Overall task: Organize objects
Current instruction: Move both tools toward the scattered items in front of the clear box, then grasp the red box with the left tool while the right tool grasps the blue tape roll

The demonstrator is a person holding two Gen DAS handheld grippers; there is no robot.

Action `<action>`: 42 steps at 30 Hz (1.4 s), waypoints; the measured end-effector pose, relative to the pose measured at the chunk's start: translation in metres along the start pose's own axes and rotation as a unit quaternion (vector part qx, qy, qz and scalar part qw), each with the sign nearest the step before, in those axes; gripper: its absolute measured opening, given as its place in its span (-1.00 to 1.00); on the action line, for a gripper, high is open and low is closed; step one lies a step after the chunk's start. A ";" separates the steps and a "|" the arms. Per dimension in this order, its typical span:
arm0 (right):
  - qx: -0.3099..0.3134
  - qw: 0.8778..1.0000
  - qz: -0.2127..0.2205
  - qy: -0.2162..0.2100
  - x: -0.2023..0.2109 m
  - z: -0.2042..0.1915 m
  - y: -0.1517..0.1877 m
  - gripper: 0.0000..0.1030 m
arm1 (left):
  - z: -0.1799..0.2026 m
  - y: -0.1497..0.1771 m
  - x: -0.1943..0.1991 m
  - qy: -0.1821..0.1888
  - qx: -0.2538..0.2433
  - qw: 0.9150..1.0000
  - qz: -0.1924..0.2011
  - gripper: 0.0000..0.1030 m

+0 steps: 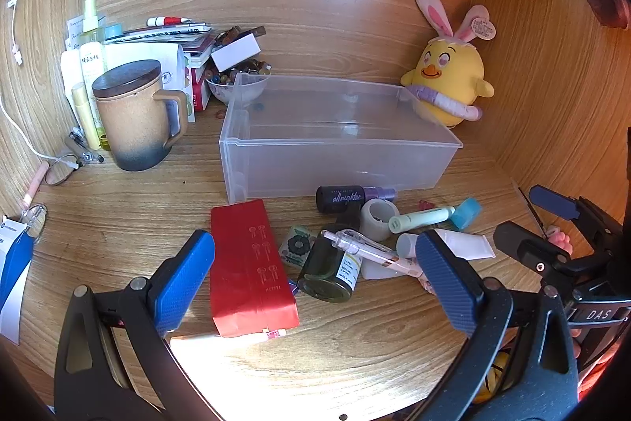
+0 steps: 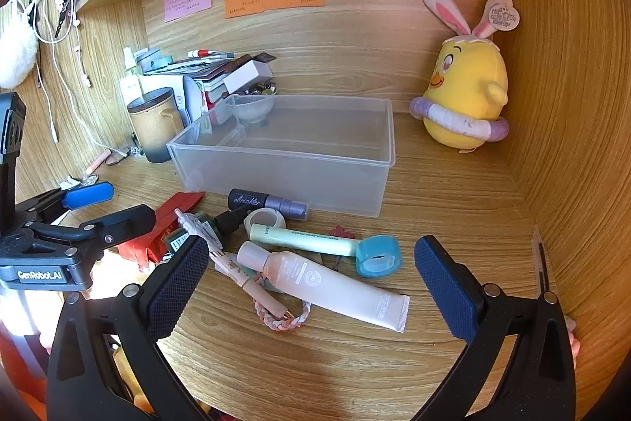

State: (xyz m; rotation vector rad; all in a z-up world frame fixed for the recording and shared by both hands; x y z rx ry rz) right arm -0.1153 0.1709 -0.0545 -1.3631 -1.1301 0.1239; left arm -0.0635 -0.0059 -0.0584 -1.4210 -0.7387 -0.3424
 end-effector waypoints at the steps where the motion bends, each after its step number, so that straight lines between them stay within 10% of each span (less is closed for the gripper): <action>1: -0.002 1.000 -0.001 0.000 -0.001 0.001 0.000 1.00 | 0.000 0.000 -0.001 0.001 0.001 1.000 -0.001 1.00; 27: -0.062 0.996 -0.061 0.027 -0.043 0.065 0.008 0.98 | -0.047 0.021 -0.056 -0.015 0.040 0.993 -0.106 1.00; 42: -0.094 0.991 -0.097 0.019 -0.059 0.083 0.024 0.21 | -0.040 0.039 -0.044 -0.023 0.037 0.992 -0.115 0.72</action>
Point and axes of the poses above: each gripper's, at about its wrist camera, not at the fingertips, and x roughly against the way its jaws point, z to its right, y to its underside, the point moved 7 cm from there along -x, roughly the way its jaws point, and after that the axes turned 14 degrees about -y, right-handed, at the moved point
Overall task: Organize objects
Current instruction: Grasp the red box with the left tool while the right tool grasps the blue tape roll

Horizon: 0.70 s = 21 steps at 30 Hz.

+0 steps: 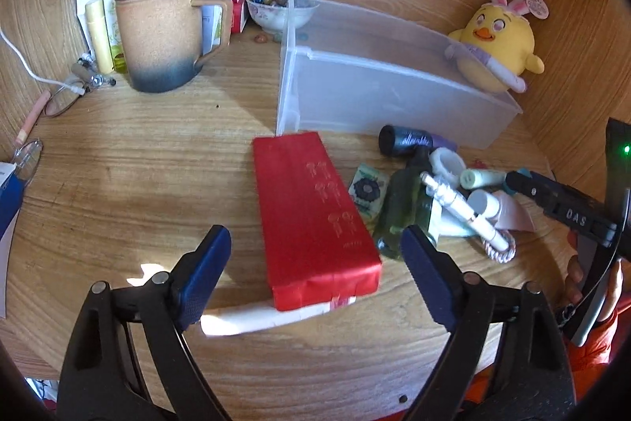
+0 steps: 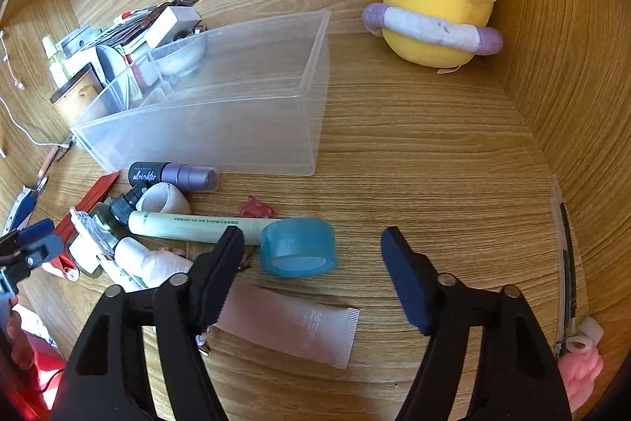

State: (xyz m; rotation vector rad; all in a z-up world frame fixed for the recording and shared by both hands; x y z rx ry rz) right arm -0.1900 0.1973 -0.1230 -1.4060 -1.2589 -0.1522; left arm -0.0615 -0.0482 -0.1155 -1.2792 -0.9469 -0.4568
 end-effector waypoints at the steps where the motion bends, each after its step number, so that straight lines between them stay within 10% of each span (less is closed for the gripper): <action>1: -0.002 1.000 0.000 -0.001 -0.001 0.000 0.000 0.14 | -0.001 0.002 -0.002 -0.005 0.000 1.000 -0.003 0.69; 10: -0.006 1.000 0.005 -0.004 -0.004 -0.001 0.000 -0.21 | -0.005 0.007 -0.015 -0.008 0.021 1.000 -0.012 0.14; 21: -0.012 0.999 0.030 -0.002 0.010 0.003 -0.004 -0.31 | -0.025 0.000 0.000 -0.041 0.042 0.998 0.020 0.12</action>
Point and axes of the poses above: each gripper's, at about its wrist camera, not at the fingertips, and x roughly against the way its jaws point, z to its right, y to its underside, the point moved 7 cm from there along -x, roughly the way its jaws point, and after that the axes turned 14 degrees about -y, right-handed, at the moved point
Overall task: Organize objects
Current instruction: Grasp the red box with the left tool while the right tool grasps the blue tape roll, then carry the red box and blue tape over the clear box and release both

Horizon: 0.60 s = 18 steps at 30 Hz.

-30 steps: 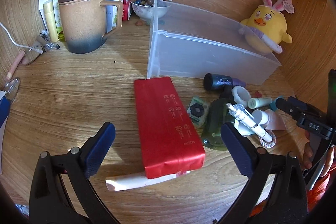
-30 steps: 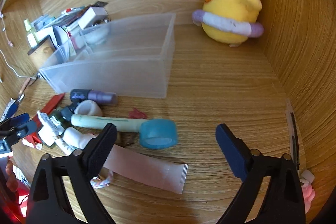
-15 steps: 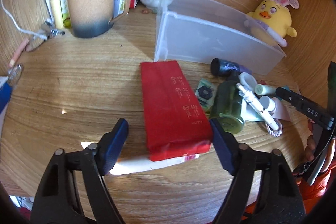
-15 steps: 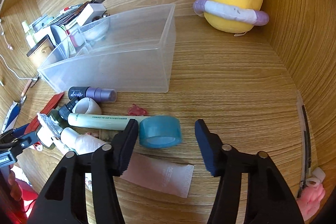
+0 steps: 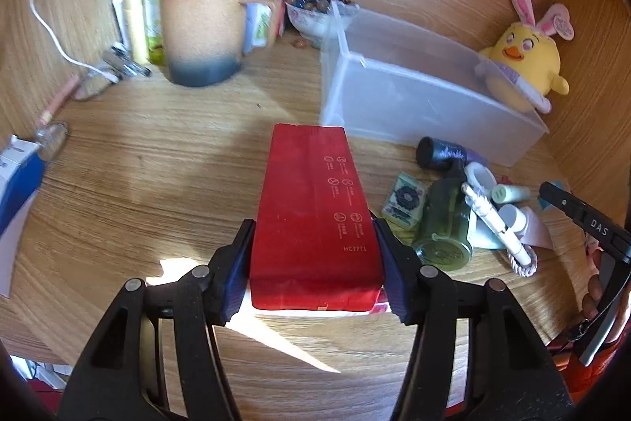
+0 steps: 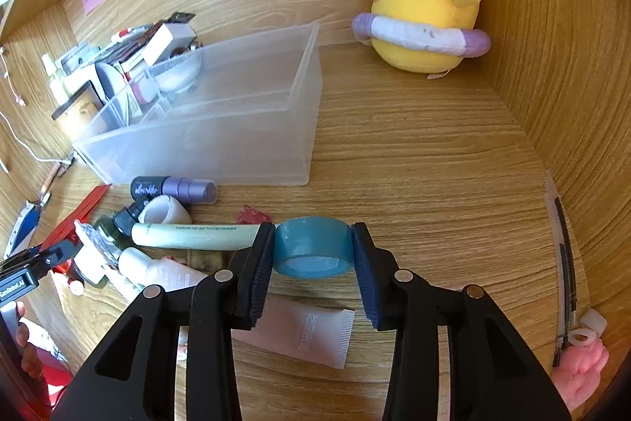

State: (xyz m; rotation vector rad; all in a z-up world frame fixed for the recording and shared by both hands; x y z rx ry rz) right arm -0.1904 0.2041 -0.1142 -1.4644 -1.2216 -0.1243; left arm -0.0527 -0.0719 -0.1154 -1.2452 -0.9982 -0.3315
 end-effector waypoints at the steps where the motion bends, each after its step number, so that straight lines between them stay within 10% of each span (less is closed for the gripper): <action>1: 0.001 1.000 0.003 0.000 0.002 0.000 -0.001 -0.31 | -0.002 -0.001 0.003 -0.002 0.001 1.000 0.004 0.12; 18: 0.015 0.998 0.055 -0.006 0.033 -0.015 -0.020 -0.31 | -0.008 -0.039 0.052 0.008 0.014 0.997 0.080 0.12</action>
Point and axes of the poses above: each gripper's, at about its wrist camera, not at the fingertips, and x roughly against the way its jaws point, z to its right, y to its underside, the point moved 7 cm from there along -x, roughly the way its jaws point, and after that the axes turned 14 degrees about -y, right-handed, at the moved point
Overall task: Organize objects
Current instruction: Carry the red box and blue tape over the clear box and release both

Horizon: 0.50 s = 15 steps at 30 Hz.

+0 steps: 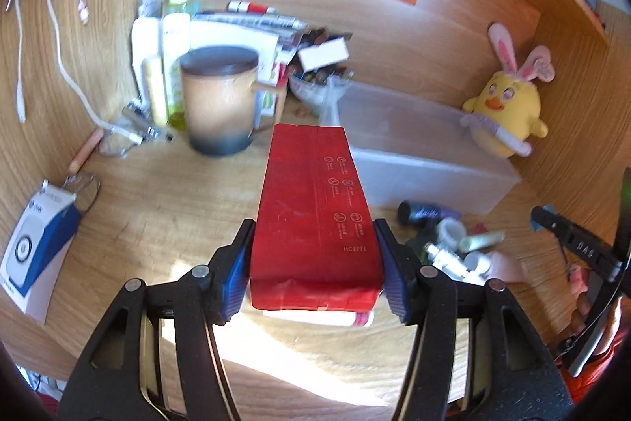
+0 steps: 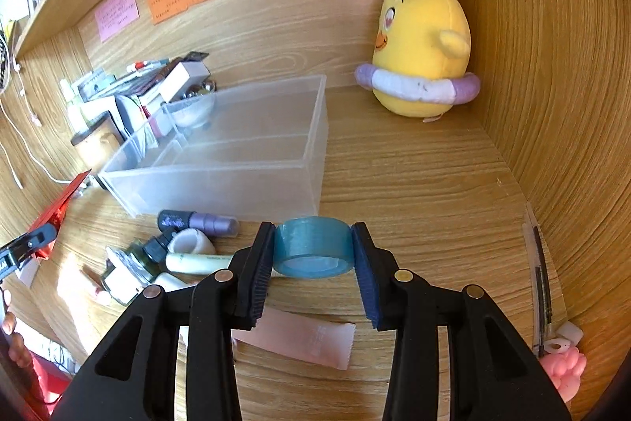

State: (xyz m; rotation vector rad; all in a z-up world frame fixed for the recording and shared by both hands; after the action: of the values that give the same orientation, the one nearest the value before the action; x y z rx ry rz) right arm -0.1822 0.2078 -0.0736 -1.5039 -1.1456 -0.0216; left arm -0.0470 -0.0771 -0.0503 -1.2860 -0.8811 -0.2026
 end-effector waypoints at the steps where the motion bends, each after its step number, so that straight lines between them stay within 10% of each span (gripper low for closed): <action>1: 0.001 1.000 0.003 -0.002 0.001 -0.002 -0.002 -0.31 | 0.002 -0.006 0.003 0.002 -0.002 1.000 0.008 0.12; 15: 0.045 0.998 0.035 -0.014 0.004 -0.027 -0.045 -0.31 | 0.056 -0.059 0.010 0.043 -0.061 0.995 0.067 0.12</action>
State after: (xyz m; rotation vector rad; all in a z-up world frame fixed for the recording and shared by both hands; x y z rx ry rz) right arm -0.1942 0.1825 -0.0290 -1.4663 -1.1010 0.0976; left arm -0.1007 -0.0425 0.0012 -1.4331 -0.7149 -0.2077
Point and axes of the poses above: each gripper's, at about its wrist camera, not at the fingertips, and x roughly against the way its jaws point, z to its right, y to its underside, the point moved 7 cm from there along -x, roughly the way its jaws point, and after that the axes turned 14 degrees about -y, right-handed, at the moved point
